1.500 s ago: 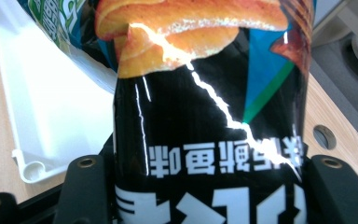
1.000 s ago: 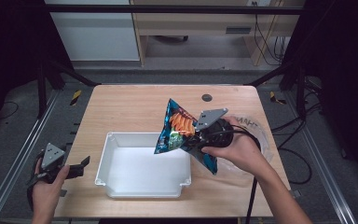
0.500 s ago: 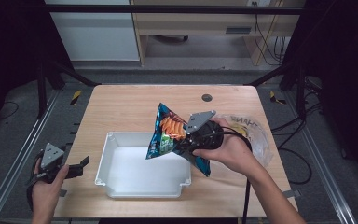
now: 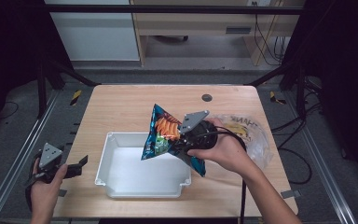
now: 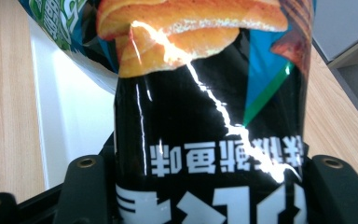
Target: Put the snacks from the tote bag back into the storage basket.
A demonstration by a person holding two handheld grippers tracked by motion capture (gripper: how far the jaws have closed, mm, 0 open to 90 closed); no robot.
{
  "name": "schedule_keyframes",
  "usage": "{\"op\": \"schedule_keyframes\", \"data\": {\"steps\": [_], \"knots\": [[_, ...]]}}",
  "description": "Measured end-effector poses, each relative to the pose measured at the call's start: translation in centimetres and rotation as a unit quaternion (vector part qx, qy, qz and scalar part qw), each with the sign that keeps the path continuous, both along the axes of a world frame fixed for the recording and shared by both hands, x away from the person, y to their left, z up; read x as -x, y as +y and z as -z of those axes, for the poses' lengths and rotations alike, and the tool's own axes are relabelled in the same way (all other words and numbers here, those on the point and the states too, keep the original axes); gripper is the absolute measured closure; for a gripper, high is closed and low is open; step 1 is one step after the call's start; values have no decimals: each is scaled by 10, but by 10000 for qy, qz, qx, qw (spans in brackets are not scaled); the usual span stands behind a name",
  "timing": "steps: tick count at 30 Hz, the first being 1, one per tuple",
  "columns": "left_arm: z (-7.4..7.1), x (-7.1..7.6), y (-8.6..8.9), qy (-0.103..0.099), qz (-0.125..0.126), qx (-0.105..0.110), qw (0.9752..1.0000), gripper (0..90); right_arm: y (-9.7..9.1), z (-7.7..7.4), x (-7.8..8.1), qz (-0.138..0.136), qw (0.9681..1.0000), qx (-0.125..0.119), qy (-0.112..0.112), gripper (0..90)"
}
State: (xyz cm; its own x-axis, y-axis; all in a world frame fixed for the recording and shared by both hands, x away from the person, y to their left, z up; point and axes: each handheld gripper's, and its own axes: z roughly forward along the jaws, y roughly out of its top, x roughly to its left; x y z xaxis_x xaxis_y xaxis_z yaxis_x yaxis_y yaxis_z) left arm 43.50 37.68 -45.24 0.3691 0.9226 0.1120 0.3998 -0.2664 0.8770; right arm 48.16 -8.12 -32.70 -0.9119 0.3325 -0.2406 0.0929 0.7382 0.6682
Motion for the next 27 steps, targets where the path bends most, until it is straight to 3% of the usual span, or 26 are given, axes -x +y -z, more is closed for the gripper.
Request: {"op": "schedule_keyframes", "data": {"steps": [27], "knots": [[1, -1, 4, 6, -137, 41, 9999, 24, 28, 8, -5, -202, 9997, 61, 82, 405]]}}
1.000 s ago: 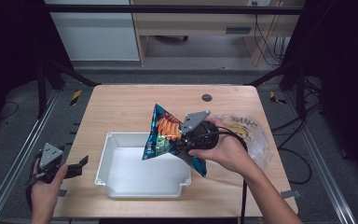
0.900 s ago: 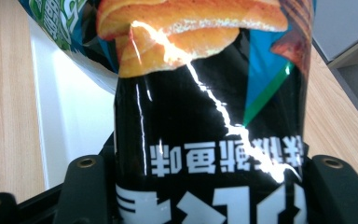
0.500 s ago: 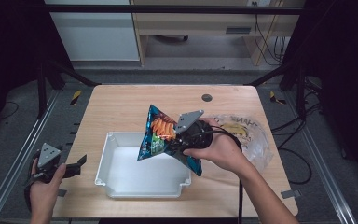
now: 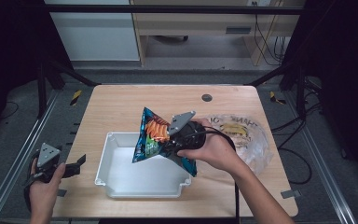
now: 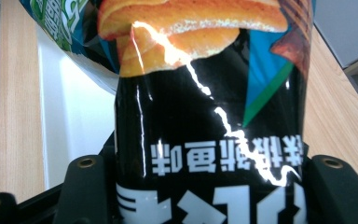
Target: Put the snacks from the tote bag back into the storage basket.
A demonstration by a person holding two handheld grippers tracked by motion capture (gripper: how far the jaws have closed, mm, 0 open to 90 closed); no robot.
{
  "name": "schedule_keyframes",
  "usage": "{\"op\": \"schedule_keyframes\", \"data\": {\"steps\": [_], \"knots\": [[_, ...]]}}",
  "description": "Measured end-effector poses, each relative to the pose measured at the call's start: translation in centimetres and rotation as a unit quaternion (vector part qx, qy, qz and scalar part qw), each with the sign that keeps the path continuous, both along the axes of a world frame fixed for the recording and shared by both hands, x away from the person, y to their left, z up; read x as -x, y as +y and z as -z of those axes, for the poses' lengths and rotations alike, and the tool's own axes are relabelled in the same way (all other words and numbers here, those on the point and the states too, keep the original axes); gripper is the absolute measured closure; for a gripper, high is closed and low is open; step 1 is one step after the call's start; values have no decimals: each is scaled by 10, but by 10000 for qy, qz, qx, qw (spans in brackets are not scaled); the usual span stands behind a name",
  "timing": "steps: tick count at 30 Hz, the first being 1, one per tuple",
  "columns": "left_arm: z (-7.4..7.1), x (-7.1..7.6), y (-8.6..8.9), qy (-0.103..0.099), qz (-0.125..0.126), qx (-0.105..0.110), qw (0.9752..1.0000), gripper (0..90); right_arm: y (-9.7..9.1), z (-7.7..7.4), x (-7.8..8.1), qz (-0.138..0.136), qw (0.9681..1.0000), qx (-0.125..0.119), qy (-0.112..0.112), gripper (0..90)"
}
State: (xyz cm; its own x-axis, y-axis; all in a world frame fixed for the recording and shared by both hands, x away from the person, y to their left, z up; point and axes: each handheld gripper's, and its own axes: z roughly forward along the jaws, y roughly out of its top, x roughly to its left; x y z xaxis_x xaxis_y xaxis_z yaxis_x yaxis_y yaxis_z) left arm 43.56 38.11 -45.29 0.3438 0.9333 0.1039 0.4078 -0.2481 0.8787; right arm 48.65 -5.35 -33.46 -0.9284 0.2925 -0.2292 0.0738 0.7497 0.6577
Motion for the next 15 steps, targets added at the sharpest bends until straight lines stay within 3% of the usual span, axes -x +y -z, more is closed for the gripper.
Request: {"op": "schedule_keyframes", "data": {"steps": [15], "knots": [[0, 0, 1, -1, -31, 6, 10000, 24, 17, 6, 1, -143, 9998, 89, 46, 405]]}}
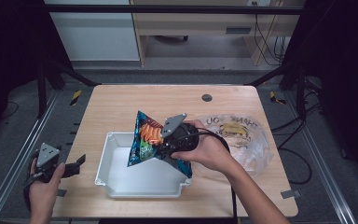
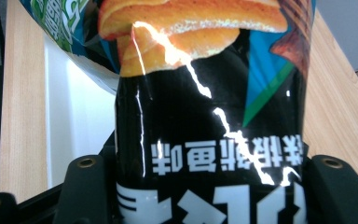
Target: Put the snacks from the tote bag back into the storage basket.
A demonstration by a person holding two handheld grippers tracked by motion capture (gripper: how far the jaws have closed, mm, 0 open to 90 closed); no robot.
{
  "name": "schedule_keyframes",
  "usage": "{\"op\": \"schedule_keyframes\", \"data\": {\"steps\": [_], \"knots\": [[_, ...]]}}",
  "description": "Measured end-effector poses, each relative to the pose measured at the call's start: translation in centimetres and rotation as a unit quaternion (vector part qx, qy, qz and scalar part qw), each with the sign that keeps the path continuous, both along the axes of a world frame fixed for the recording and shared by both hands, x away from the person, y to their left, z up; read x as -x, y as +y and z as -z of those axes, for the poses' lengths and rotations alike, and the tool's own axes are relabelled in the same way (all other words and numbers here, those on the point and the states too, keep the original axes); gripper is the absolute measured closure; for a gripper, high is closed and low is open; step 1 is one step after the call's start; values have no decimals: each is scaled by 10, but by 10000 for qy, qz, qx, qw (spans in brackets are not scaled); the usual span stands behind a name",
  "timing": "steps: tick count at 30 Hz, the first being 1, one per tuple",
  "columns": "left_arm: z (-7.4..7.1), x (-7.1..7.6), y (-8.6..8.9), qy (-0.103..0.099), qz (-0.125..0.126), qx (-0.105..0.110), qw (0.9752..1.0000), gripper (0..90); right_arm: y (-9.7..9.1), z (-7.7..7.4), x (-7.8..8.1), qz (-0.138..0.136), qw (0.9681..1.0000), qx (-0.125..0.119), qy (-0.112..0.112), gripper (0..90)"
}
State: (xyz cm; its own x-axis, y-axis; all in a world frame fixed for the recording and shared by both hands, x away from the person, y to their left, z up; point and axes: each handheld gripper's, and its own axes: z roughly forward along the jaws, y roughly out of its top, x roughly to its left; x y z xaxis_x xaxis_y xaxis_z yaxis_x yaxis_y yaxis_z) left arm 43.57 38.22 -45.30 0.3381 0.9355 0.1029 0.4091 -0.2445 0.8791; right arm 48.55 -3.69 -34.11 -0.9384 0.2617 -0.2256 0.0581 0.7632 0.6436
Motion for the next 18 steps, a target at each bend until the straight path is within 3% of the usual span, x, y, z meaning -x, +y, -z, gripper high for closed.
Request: {"op": "schedule_keyframes", "data": {"steps": [18], "knots": [[0, 0, 0, 1, 13, -11, 10000, 24, 12, 8, 2, -106, 9999, 100, 33, 406]]}}
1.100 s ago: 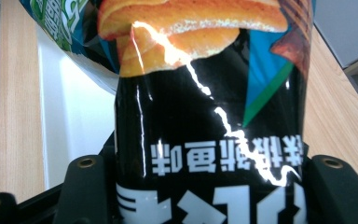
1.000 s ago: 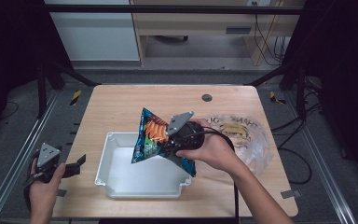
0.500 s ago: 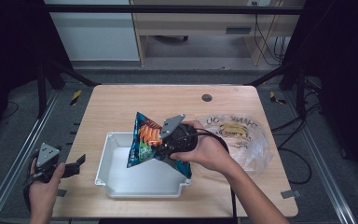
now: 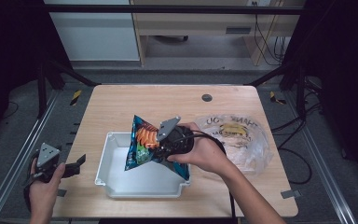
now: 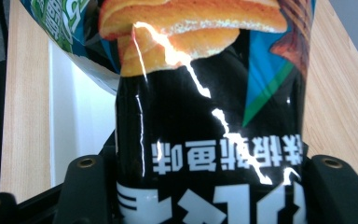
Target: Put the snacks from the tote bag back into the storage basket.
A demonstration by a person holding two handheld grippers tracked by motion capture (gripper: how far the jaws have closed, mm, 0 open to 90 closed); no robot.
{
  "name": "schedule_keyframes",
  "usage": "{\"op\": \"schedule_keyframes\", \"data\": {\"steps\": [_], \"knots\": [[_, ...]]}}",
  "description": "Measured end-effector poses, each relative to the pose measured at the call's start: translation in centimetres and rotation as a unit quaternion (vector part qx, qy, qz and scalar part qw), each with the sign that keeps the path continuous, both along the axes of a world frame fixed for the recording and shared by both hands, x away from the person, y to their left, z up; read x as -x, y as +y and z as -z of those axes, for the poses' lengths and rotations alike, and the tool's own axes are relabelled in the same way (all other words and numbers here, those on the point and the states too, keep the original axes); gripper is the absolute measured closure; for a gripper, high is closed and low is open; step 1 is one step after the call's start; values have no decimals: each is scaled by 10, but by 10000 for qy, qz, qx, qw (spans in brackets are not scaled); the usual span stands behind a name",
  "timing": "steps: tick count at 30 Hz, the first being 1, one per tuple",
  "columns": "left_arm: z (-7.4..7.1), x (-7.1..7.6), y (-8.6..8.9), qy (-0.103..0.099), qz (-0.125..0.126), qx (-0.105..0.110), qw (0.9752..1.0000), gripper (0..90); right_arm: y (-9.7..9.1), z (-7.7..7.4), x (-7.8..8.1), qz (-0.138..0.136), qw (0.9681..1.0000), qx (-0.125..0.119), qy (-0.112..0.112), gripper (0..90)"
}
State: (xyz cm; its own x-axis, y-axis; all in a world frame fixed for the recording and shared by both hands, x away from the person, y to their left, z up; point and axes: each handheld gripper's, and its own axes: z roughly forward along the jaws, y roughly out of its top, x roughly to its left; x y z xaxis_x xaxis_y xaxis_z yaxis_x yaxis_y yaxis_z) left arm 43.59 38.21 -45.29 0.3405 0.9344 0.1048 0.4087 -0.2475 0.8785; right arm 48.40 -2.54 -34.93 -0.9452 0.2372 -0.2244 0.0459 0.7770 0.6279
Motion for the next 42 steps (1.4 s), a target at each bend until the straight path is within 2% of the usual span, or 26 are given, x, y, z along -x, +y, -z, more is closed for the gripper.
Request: {"op": "schedule_keyframes", "data": {"steps": [22, 42], "knots": [[0, -1, 0, 18, 20, 22, 10000, 24, 17, 13, -2, -88, 9998, 188, 37, 407], [1, -3, 0, 60, 43, 9, 10000, 24, 34, 27, -9, -226, 9992, 283, 179, 407]]}}
